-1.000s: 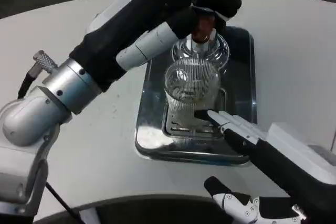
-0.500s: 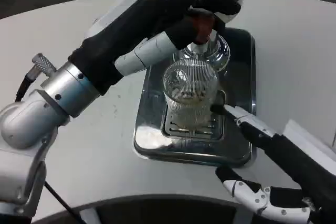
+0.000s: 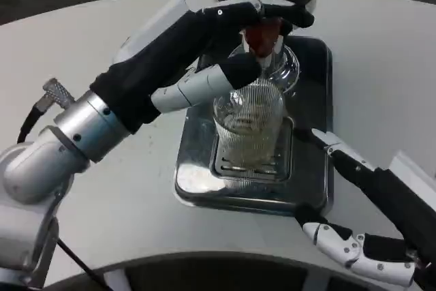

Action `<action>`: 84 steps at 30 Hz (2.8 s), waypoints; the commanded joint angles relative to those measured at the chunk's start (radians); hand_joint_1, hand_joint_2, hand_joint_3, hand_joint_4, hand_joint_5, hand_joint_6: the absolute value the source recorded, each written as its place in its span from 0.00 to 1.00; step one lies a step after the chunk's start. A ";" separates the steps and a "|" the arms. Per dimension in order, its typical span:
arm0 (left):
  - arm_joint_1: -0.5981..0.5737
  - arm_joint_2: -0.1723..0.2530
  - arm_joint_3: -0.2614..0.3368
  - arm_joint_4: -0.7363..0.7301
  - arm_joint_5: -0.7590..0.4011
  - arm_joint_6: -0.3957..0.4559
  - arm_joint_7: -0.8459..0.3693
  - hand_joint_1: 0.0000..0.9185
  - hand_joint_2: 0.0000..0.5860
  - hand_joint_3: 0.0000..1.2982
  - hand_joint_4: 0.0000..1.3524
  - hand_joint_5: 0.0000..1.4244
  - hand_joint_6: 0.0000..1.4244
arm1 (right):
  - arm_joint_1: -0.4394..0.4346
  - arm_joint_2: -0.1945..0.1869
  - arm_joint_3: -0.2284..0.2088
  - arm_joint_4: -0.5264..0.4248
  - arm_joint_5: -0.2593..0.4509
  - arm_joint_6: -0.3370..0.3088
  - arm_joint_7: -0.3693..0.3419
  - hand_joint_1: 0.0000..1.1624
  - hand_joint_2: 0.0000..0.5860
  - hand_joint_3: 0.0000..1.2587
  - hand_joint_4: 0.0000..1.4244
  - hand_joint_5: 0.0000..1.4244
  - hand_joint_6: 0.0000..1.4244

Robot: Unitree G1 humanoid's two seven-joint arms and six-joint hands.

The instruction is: Grasp the cup under the faucet to collect the drink, then remove the cup.

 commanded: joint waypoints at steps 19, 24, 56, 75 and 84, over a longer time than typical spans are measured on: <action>0.034 0.027 -0.022 0.053 0.037 -0.046 -0.034 0.00 0.07 0.26 0.14 0.16 0.10 | 0.013 -0.027 0.018 0.003 0.044 0.034 -0.073 0.56 0.77 0.07 0.01 0.00 0.00; 0.034 0.031 -0.024 0.057 0.048 -0.060 -0.033 0.00 0.07 0.27 0.14 0.17 0.10 | 0.016 -0.029 0.019 0.009 0.055 0.038 -0.089 0.56 0.77 0.07 0.01 0.00 0.00; 0.036 0.034 -0.032 0.065 0.076 -0.076 -0.017 0.00 0.07 0.29 0.16 0.18 0.11 | -0.024 0.085 0.080 0.296 0.049 -0.226 -0.424 0.79 0.31 0.05 0.03 0.02 0.09; 0.036 0.031 -0.040 0.066 0.080 -0.069 -0.001 0.00 0.07 0.29 0.16 0.19 0.11 | -0.087 0.298 0.114 0.658 0.207 -0.499 -0.606 0.80 0.26 0.03 0.00 0.00 0.10; 0.029 0.028 -0.046 0.085 0.081 -0.076 0.006 0.00 0.07 0.29 0.16 0.19 0.12 | -0.154 0.347 0.131 0.754 0.196 -0.538 -0.665 0.81 0.25 0.03 0.00 0.00 0.11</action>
